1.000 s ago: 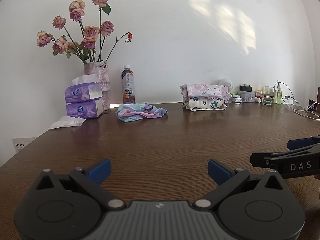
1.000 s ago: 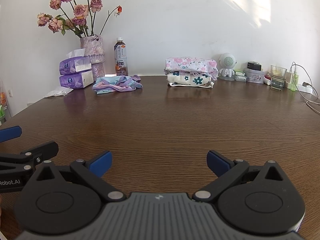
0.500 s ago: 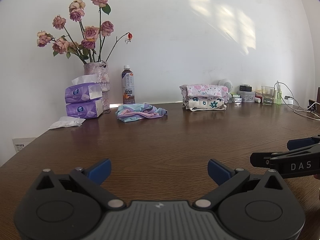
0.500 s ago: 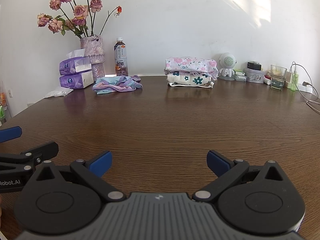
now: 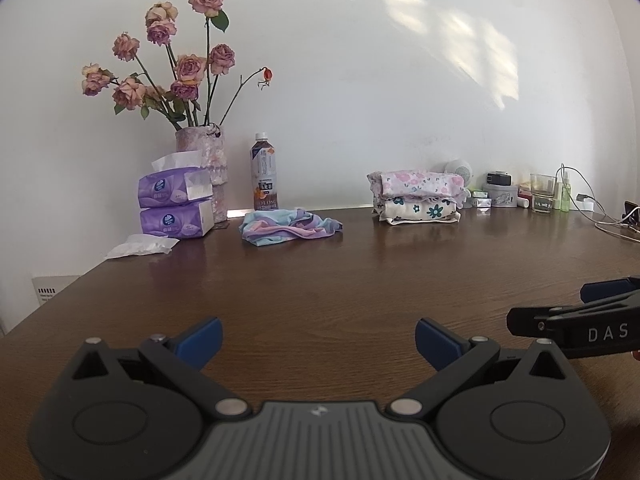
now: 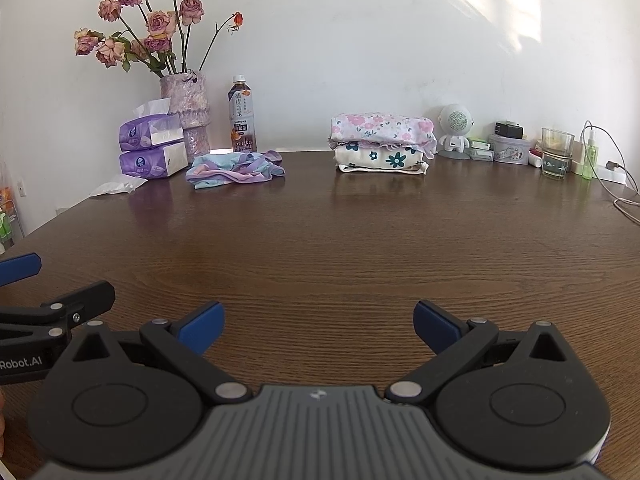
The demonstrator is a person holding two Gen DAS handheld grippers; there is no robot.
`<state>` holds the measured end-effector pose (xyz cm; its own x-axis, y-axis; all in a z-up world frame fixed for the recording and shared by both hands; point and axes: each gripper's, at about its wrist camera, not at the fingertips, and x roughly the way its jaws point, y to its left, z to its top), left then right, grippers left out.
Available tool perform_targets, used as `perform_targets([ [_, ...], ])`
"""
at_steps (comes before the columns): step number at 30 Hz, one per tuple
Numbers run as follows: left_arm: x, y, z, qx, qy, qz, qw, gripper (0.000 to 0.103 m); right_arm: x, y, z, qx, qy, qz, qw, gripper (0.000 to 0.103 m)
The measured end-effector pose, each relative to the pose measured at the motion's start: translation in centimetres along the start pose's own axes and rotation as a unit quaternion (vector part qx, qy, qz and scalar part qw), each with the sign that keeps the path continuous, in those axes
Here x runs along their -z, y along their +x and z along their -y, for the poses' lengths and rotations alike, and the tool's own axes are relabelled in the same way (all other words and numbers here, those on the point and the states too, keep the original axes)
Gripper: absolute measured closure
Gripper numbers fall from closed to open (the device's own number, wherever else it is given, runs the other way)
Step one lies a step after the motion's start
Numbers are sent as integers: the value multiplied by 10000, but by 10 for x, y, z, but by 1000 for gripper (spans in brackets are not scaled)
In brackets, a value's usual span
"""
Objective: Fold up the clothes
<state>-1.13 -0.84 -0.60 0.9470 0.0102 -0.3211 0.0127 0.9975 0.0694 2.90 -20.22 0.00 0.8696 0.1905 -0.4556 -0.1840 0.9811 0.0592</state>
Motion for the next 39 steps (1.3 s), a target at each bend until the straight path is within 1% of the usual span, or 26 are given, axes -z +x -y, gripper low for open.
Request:
perform_targets([
  [9, -1, 1, 1, 8, 36, -22, 10000, 0, 0, 3, 3, -12, 58, -84, 9999, 0],
  [24, -2, 5, 0, 86, 20, -161, 9998, 0, 0, 5, 2, 63, 5, -71, 10000, 0],
  [31, -1, 2, 0, 132, -6, -78, 9999, 0, 0, 5, 2, 47, -21, -85, 10000, 0],
  [39, -2, 2, -2, 211, -18, -72, 9998, 0, 0, 5, 0, 55, -47, -111, 9999, 0],
])
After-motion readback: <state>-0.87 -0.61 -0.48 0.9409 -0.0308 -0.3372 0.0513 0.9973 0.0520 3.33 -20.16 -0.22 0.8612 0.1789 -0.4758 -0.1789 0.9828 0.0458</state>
